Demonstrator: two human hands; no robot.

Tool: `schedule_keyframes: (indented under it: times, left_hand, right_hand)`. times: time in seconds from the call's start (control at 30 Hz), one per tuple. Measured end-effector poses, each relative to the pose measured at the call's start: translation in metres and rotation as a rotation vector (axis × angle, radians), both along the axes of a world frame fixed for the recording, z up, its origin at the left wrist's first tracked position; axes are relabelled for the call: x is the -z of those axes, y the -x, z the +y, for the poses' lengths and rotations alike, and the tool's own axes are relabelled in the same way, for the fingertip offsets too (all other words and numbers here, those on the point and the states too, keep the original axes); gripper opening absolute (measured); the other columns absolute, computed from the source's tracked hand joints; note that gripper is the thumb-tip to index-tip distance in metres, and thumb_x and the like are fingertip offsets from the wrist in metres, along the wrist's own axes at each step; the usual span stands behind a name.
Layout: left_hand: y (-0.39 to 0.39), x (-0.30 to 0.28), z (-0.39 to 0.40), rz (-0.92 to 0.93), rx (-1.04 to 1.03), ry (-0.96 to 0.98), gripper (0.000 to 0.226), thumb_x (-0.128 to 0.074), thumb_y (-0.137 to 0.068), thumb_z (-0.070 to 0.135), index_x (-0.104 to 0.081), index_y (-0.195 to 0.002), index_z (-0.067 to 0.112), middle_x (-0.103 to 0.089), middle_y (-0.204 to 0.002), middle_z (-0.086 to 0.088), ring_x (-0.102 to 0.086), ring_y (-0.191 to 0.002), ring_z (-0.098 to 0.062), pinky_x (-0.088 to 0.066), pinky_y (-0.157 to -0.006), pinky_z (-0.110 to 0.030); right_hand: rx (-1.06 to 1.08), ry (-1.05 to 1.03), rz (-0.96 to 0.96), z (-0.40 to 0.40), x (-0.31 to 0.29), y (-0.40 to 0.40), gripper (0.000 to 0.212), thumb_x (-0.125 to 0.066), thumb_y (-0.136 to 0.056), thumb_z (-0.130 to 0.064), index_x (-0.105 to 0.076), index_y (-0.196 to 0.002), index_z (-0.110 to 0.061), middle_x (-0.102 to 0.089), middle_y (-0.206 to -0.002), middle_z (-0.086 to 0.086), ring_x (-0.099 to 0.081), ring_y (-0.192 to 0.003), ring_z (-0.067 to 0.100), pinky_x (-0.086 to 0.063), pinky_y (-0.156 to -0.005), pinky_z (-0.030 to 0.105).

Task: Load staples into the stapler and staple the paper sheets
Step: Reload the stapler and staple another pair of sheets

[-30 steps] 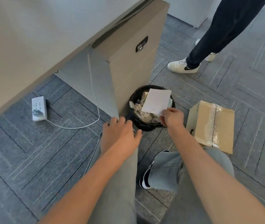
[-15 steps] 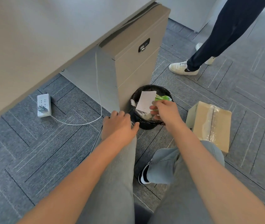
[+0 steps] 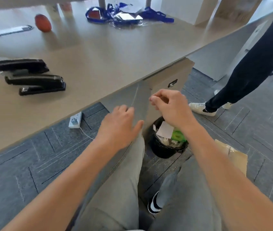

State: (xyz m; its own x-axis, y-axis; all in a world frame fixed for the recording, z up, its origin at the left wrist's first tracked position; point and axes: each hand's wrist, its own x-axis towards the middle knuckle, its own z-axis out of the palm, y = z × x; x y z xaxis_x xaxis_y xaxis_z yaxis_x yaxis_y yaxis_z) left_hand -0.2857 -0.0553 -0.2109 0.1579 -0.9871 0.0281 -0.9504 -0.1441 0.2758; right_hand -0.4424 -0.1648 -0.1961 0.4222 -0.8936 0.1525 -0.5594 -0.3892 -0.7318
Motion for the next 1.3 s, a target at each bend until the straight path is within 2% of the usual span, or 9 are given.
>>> schedule_keyframes:
  times: [0.07, 0.17, 0.37, 0.57, 0.73, 0.87, 1.07, 1.2, 1.3]
  left_hand:
    - [-0.019, -0.025, 0.016, 0.011, -0.033, 0.056, 0.056, -0.043, -0.099, 0.055, -0.047, -0.14, 0.019, -0.054, -0.136, -0.002, -0.05, -0.125, -0.024, -0.048, -0.096, -0.043]
    - [-0.052, -0.053, 0.041, 0.02, -0.103, 0.143, 0.055, -0.045, -0.098, 0.055, -0.05, -0.139, 0.018, -0.057, -0.133, -0.004, -0.054, -0.12, -0.025, -0.05, -0.095, -0.044]
    - [-0.123, -0.071, 0.092, -0.053, -0.302, 0.22, 0.054, -0.048, -0.096, 0.053, -0.056, -0.133, 0.014, -0.057, -0.128, -0.006, -0.046, -0.124, -0.027, -0.047, -0.097, -0.046]
    - [-0.18, -0.065, 0.117, 0.006, -0.454, 0.249, 0.054, -0.05, -0.096, 0.051, -0.05, -0.136, 0.015, -0.052, -0.131, -0.004, -0.049, -0.122, -0.023, -0.05, -0.092, -0.042]
    - [-0.213, -0.059, 0.102, -0.05, -0.483, 0.282, 0.059, -0.056, -0.095, 0.04, -0.043, -0.145, 0.012, -0.045, -0.143, -0.008, -0.039, -0.132, -0.028, -0.042, -0.106, -0.045]
    - [-0.229, -0.051, 0.085, -0.122, -0.452, 0.222, 0.06, -0.055, -0.096, 0.037, -0.038, -0.15, 0.018, -0.042, -0.149, -0.005, -0.036, -0.136, -0.026, -0.04, -0.103, -0.043]
    - [-0.242, -0.043, 0.081, -0.117, -0.498, 0.279, 0.048, -0.059, -0.094, 0.019, -0.05, -0.141, 0.024, -0.059, -0.133, -0.001, -0.051, -0.121, -0.027, -0.046, -0.091, -0.044]
    - [-0.251, -0.044, 0.087, -0.094, -0.515, 0.328, 0.041, -0.058, -0.093, 0.01, -0.056, -0.133, 0.022, -0.064, -0.122, -0.004, -0.057, -0.11, -0.029, -0.049, -0.087, -0.045]
    - [-0.258, -0.044, 0.095, -0.107, -0.554, 0.364, 0.046, -0.06, -0.089, 0.003, -0.061, -0.132, 0.021, -0.061, -0.116, -0.005, -0.054, -0.109, -0.03, -0.047, -0.086, -0.043]
  right_hand:
    - [-0.063, 0.057, 0.015, 0.007, -0.018, -0.023, 0.016, -0.067, -0.098, -0.031, -0.078, -0.097, -0.019, -0.066, -0.069, -0.015, -0.061, -0.067, -0.006, -0.042, -0.064, 0.005]
    - [-0.154, 0.108, 0.03, 0.016, -0.037, -0.064, 0.016, -0.067, -0.097, -0.028, -0.079, -0.097, -0.017, -0.067, -0.071, -0.013, -0.06, -0.067, -0.003, -0.039, -0.062, 0.009]
    - [-0.35, 0.161, 0.042, 0.04, -0.049, -0.155, 0.015, -0.07, -0.093, -0.026, -0.077, -0.107, -0.024, -0.076, -0.094, -0.008, -0.069, -0.085, 0.011, -0.053, -0.087, 0.029]
    - [-0.491, 0.123, 0.183, 0.057, -0.042, -0.239, 0.05, -0.068, -0.096, -0.02, -0.054, -0.144, -0.023, -0.052, -0.122, -0.004, -0.063, -0.1, 0.019, -0.044, -0.089, 0.032]
    - [-0.49, 0.134, 0.148, 0.052, -0.035, -0.276, 0.04, -0.059, -0.096, -0.007, -0.062, -0.131, -0.027, -0.054, -0.117, 0.003, -0.061, -0.104, 0.027, -0.041, -0.089, 0.031]
    - [-0.519, 0.14, 0.091, 0.044, -0.032, -0.29, 0.045, -0.057, -0.093, -0.004, -0.063, -0.132, -0.027, -0.06, -0.119, 0.0, -0.06, -0.098, 0.023, -0.045, -0.089, 0.033]
    - [-0.434, 0.178, 0.043, 0.022, -0.037, -0.327, 0.043, -0.059, -0.095, -0.012, -0.059, -0.137, -0.022, -0.062, -0.13, -0.002, -0.062, -0.109, 0.019, -0.038, -0.088, 0.026]
    - [-0.568, 0.117, 0.055, 0.015, -0.049, -0.361, 0.054, -0.055, -0.096, -0.004, -0.054, -0.147, -0.021, -0.055, -0.147, 0.003, -0.05, -0.136, 0.019, -0.03, -0.1, 0.02]
    - [-0.711, 0.082, 0.105, 0.015, -0.057, -0.378, 0.056, -0.053, -0.093, -0.001, -0.057, -0.145, -0.022, -0.06, -0.145, 0.002, -0.052, -0.135, 0.019, -0.037, -0.102, 0.023]
